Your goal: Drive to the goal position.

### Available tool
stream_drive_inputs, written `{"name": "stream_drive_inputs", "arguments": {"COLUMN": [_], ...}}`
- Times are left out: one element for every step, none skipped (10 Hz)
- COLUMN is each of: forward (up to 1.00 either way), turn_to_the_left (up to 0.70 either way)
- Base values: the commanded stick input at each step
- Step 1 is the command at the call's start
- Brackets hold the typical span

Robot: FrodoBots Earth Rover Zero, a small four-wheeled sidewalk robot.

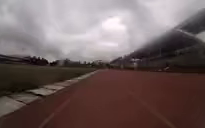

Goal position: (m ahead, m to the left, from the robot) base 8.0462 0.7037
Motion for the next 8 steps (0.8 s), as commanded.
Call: {"name": "stream_drive_inputs", "arguments": {"forward": [0.7, 0.7, 0.7, 0.7, 0.7, 0.7, 0.7, 0.7], "turn_to_the_left": [0.0, 0.0, 0.0, 0.0, 0.0, 0.0, 0.0, 0.0]}}
